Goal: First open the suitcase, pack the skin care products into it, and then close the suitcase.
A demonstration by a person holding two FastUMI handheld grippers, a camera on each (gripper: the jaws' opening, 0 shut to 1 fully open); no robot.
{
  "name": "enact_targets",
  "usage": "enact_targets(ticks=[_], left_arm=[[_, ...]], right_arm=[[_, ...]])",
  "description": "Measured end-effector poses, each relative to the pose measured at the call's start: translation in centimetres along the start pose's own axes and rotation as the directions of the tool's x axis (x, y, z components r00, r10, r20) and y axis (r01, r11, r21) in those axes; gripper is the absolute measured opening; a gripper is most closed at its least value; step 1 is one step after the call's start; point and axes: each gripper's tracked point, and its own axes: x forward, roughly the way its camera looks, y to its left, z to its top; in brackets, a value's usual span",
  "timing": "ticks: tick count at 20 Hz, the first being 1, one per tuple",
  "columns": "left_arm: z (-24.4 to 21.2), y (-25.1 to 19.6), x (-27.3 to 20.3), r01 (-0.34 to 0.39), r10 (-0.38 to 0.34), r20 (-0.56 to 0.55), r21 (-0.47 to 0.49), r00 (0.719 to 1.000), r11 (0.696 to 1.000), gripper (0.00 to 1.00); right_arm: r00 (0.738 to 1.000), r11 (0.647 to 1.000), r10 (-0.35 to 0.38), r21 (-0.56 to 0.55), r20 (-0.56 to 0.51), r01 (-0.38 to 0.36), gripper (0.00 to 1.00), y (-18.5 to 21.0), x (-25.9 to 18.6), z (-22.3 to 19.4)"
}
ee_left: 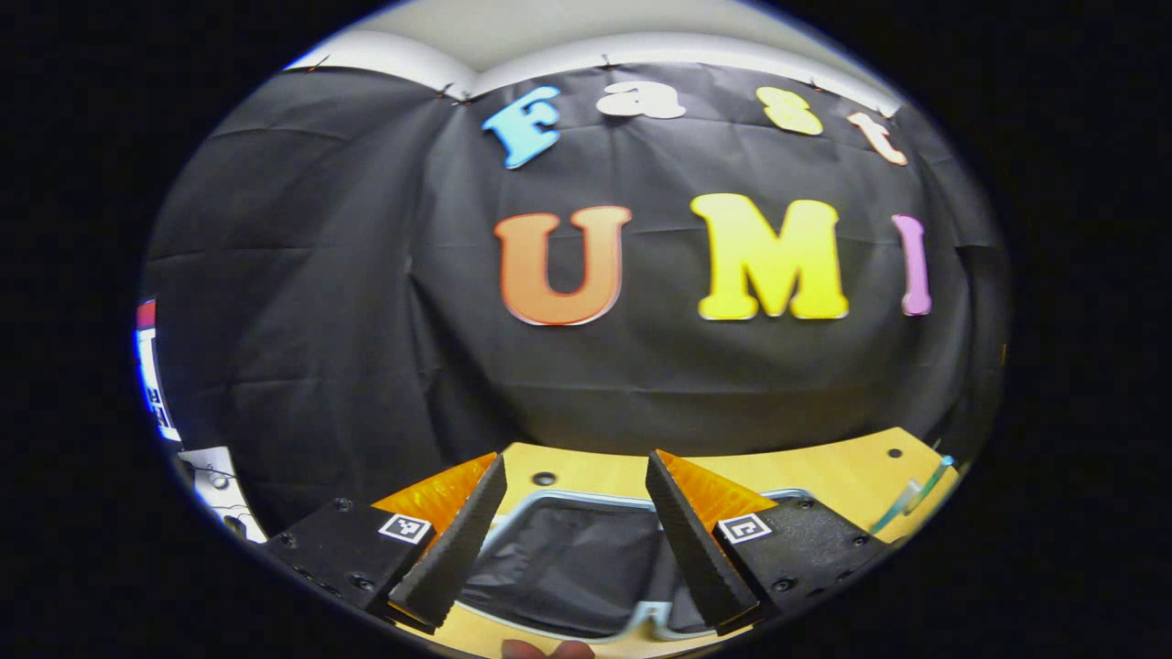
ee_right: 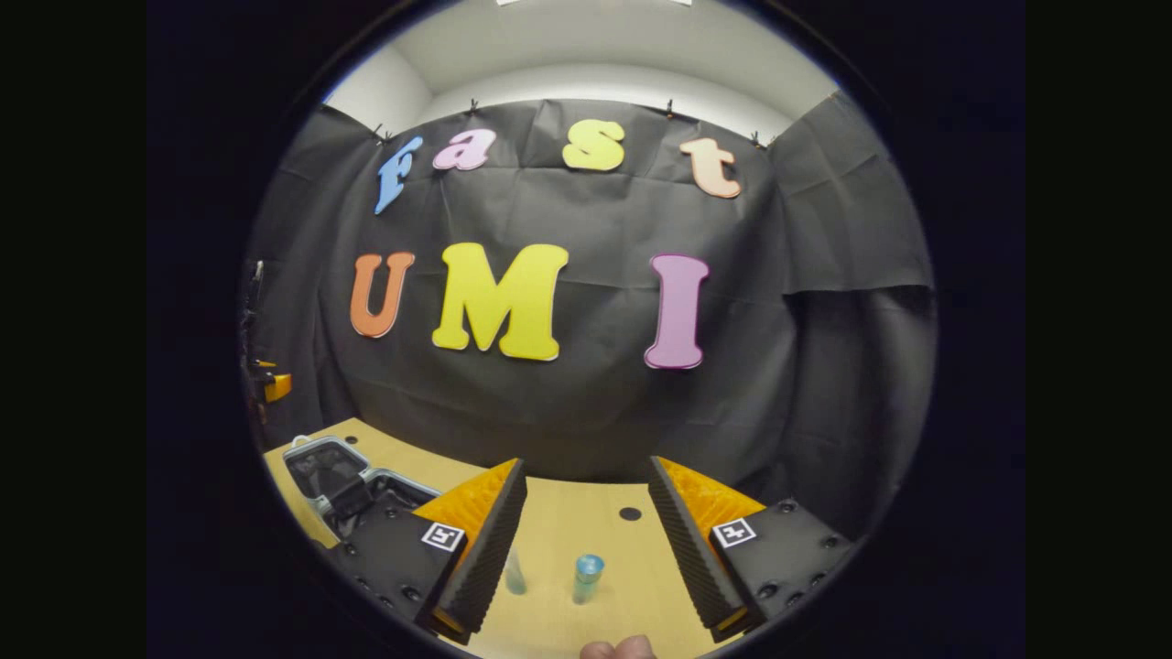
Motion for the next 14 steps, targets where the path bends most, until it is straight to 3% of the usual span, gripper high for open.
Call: enact_targets(ticks=[4,5,6,9,12,14], left_arm=[[1.3,-10.6,-4.3,0.064,-0.064,0.051,0.011,0.997,0.998,0.98],[1.5,-14.6,-5.3,0.131,-0.131,0.062,0.011,0.989,0.991,0.93],[1.4,-17.5,-6.0,0.178,-0.179,0.064,0.021,0.982,0.984,0.98],[-0.2,-25.1,-7.9,0.312,-0.314,0.038,0.050,0.949,0.949,0.98],[-1.4,-29.8,-9.5,0.401,-0.401,0.012,-0.002,0.916,0.916,0.98],[-1.7,-31.2,-10.1,0.409,-0.409,-0.001,-0.039,0.913,0.912,0.98]], right_arm=[[1.000,1.000,-0.025,-0.015,0.006,0.025,0.80,-4.0,-1.2,-1.2],[1.000,1.000,-0.025,-0.006,-0.004,0.025,0.80,-4.9,-1.5,-1.8],[1.000,1.000,-0.020,0.004,-0.022,0.020,0.80,-5.5,-1.8,-2.7],[0.997,1.000,-0.014,0.017,-0.077,0.015,0.80,-7.3,-2.5,-5.2],[0.994,0.999,-0.018,0.025,-0.111,0.021,0.80,-8.8,-3.2,-6.8],[0.992,0.999,-0.021,0.024,-0.121,0.024,0.80,-9.3,-3.4,-7.5]])
